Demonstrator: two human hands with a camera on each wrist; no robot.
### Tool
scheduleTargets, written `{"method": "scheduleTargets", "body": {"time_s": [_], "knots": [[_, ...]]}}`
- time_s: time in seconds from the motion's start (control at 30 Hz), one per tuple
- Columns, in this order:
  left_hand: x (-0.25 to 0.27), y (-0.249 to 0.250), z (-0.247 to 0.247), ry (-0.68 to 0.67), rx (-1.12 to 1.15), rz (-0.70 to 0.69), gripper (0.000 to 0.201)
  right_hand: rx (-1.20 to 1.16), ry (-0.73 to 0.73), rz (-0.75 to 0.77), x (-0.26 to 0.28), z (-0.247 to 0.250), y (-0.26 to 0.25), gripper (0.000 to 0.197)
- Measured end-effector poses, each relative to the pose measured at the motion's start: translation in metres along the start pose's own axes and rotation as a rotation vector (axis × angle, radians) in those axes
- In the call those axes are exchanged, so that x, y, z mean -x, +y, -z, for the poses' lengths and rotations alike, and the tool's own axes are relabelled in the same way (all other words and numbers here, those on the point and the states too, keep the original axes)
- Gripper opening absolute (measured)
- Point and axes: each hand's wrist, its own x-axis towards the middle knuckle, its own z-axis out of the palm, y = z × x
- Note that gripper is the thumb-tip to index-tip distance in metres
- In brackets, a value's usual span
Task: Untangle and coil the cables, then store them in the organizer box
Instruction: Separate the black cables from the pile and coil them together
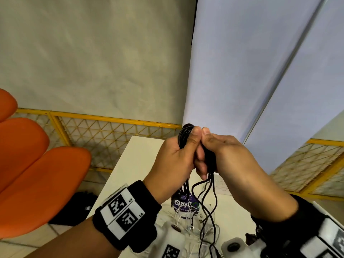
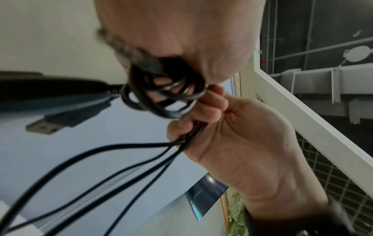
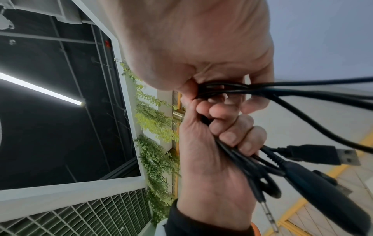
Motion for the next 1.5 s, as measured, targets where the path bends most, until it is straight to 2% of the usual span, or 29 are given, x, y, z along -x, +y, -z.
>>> {"method": "scheduleTargets", "body": {"time_s": [0.27, 0.5, 0.73, 0.87, 1.0, 1.17, 1.23, 1.3, 1.37, 1.5], "knots": [[0.007, -0.006, -0.010, 0.112, -0.106, -0.113, 0.061, 0.135, -0.044, 0.021, 0.007, 0.003, -0.013, 0.060], [0.006, -0.004, -0.011, 0.215, -0.175, -0.043, 0.075, 0.420, -0.057, 0.078, 0.018, 0.002, -0.009, 0.057], [0.011, -0.004, -0.009, 0.248, -0.152, -0.081, 0.065, 0.536, -0.053, 0.055, 0.018, -0.005, -0.007, 0.056], [0.010, -0.007, -0.004, 0.272, -0.210, -0.106, 0.066, 0.566, -0.068, 0.015, 0.017, -0.009, -0.008, 0.057], [0.007, -0.007, -0.004, 0.256, -0.239, -0.056, 0.062, 0.599, -0.047, 0.014, 0.013, -0.009, -0.003, 0.050], [-0.003, -0.003, -0.006, 0.201, -0.212, 0.040, 0.042, 0.660, 0.014, 0.052, 0.013, -0.009, 0.003, 0.037], [-0.008, -0.003, -0.004, 0.134, -0.190, 0.123, 0.042, 0.733, 0.008, 0.073, 0.016, -0.010, 0.003, 0.033], [-0.011, -0.002, -0.001, 0.074, -0.177, 0.196, 0.050, 0.796, -0.010, 0.083, 0.020, -0.011, 0.003, 0.028], [-0.013, -0.001, 0.000, 0.077, -0.189, 0.236, 0.054, 0.807, -0.030, 0.080, 0.023, -0.010, 0.004, 0.028], [-0.015, 0.005, -0.001, 0.131, -0.224, 0.255, 0.044, 0.675, -0.089, 0.082, 0.023, -0.005, 0.011, 0.038]]}}
